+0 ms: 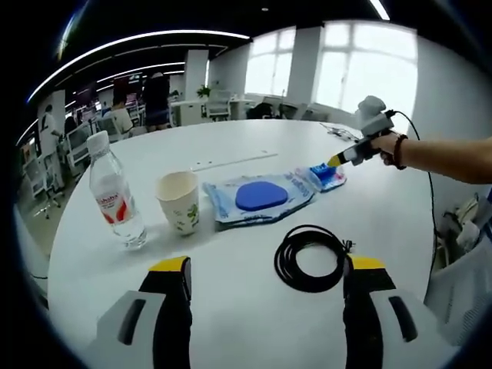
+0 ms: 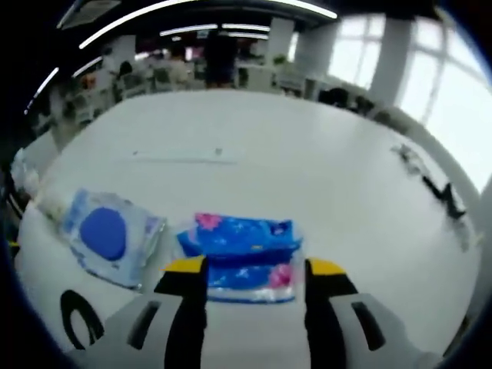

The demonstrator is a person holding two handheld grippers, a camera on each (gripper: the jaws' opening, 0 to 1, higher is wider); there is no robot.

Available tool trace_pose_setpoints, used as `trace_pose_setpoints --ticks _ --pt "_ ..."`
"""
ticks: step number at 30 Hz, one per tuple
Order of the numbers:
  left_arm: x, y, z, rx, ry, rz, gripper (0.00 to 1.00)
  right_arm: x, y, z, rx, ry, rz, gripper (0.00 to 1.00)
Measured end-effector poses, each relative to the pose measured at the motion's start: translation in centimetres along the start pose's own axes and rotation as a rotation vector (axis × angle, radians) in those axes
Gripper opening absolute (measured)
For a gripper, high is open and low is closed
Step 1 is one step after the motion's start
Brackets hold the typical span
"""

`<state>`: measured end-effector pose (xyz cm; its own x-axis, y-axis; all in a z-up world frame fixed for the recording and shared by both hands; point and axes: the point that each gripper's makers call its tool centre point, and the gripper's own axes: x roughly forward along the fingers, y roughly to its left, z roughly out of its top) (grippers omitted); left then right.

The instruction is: Arrange the tabletop items into an orderly group along one side of the table until the central work area is clear of visible clutter.

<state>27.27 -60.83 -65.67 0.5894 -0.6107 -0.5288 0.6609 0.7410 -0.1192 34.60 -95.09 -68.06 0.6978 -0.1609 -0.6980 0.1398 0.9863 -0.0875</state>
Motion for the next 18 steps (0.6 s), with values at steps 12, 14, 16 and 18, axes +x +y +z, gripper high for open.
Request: trace_pose_setpoints --ticks 12,14,16,18 --pt "1.0 0.8 1.2 -0.016 -0.011 0.008 0.77 -1.9 4.0 0.4 -0.019 -0.024 0.125 0.52" --pt "1.2 1.0 1.4 -0.021 -0.015 0.009 0.75 -2.2 4.7 0.4 -0.027 -0.031 0.142 0.52" --pt "1.5 1.3 1.6 -0.028 -0.019 0.012 0.73 -2.4 5.4 0.4 -0.039 -0.032 0.162 0.52" --pt "1.8 1.5 1.7 -0.038 -0.017 0.019 0.72 -2.6 6.0 0.4 -0.047 -0.039 0.174 0.52"
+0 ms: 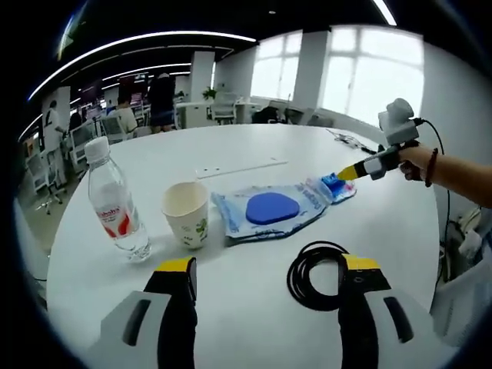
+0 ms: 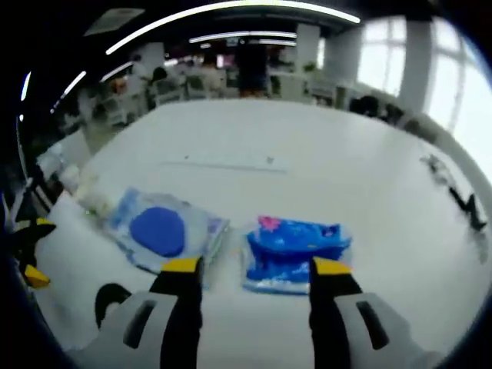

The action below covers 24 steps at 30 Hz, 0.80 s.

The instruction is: Arrange the tabletop items into an orderly group along one side of the table until the central work area is clear of visible clutter.

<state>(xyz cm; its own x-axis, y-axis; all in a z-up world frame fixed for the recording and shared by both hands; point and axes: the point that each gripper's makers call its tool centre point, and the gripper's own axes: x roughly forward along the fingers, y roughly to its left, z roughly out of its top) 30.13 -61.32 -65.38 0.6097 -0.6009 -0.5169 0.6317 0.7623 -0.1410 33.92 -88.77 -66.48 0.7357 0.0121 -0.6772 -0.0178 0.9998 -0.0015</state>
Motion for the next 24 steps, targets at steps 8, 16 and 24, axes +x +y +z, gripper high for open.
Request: trace_pose_setpoints --ticks 8,16,24 --pt "1.5 0.4 0.2 -0.018 -0.009 0.01 0.66 0.0 2.8 -0.6 -0.023 -0.004 0.072 0.51" --pt "3.4 1.2 0.5 -0.058 -0.028 0.03 0.56 0.7 4.8 -1.6 -0.028 0.007 0.13 0.44" --pt "5.3 2.4 0.5 -0.117 -0.026 0.066 0.51 1.6 6.1 -1.7 -0.027 -0.002 0.171 0.41"
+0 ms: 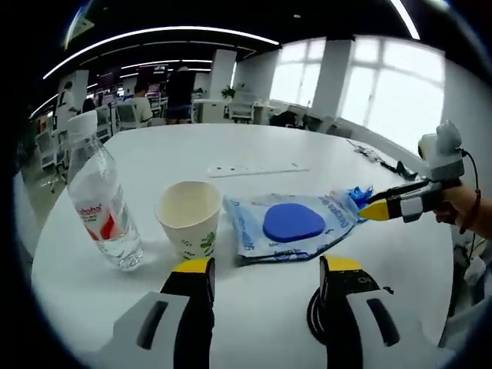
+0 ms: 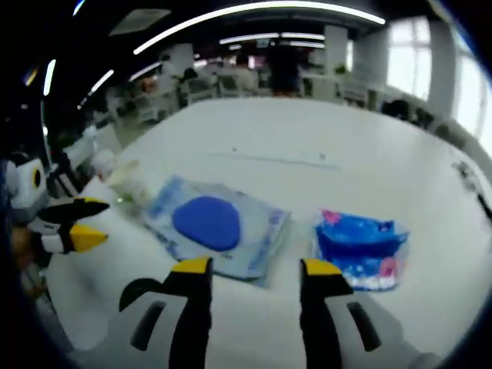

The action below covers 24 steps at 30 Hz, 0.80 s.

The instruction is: Arrange the tabletop items into an orderly group along one side of the table until the central work area is clear of visible clutter.

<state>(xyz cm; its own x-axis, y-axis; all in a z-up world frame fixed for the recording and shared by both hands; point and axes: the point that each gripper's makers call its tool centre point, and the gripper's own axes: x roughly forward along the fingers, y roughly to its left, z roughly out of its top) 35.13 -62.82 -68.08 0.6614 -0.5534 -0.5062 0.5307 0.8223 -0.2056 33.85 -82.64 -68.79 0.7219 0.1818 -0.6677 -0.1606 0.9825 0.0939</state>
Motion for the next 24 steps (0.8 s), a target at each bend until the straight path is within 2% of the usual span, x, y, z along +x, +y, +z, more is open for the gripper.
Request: trace_pose_setpoints --ticks 6,8,12,16,24 --pt "1.6 0.3 -0.5 -0.091 -0.005 0.017 0.43 0.9 0.5 -0.5 -0.012 0.013 0.007 0.38" --pt "2.1 0.4 -0.8 -0.109 0.005 0.028 0.42 1.3 0.5 -0.8 0.019 0.018 0.018 0.36" --pt "2.9 0.3 -1.2 -0.1 0.028 0.031 0.41 1.8 0.3 -1.2 0.016 0.027 0.004 0.34" --pt "3.7 0.7 -1.2 -0.085 0.018 0.038 0.4 2.2 0.1 -1.5 0.023 0.038 0.003 0.32" --pt "4.9 1.1 -0.9 -0.127 0.006 0.055 0.37 3.1 -0.3 -2.1 0.053 0.062 -0.005 0.26"
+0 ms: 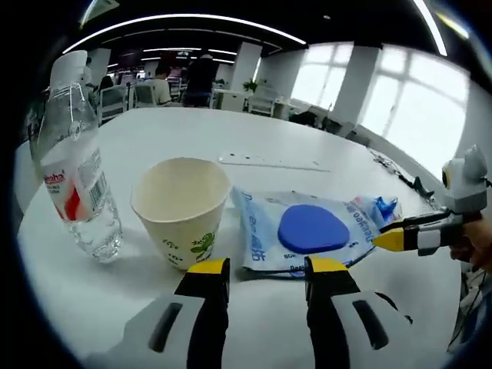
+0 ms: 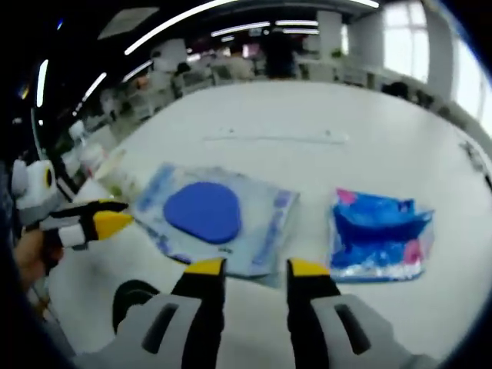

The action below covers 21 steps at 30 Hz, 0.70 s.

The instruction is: Arrange the tabletop items into an orderly group along one side of the table until the central work area is clear of visible clutter.

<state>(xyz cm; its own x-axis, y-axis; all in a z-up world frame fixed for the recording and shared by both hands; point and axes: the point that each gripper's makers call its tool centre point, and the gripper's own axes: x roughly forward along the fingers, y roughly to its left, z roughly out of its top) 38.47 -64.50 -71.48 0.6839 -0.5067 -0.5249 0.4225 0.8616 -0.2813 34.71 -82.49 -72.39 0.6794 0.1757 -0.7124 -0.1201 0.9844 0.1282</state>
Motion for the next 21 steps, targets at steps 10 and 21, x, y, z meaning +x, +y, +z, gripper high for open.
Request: trace_pose_setpoints --ticks 10,21 --pt "0.7 0.6 -0.5 -0.006 -0.001 0.042 0.19 0.9 -0.1 -0.8 0.002 0.026 -0.01 0.16" --pt "0.9 1.4 -1.2 -0.02 0.053 0.031 0.02 1.1 -0.1 -1.4 0.052 0.046 0.007 0.08"
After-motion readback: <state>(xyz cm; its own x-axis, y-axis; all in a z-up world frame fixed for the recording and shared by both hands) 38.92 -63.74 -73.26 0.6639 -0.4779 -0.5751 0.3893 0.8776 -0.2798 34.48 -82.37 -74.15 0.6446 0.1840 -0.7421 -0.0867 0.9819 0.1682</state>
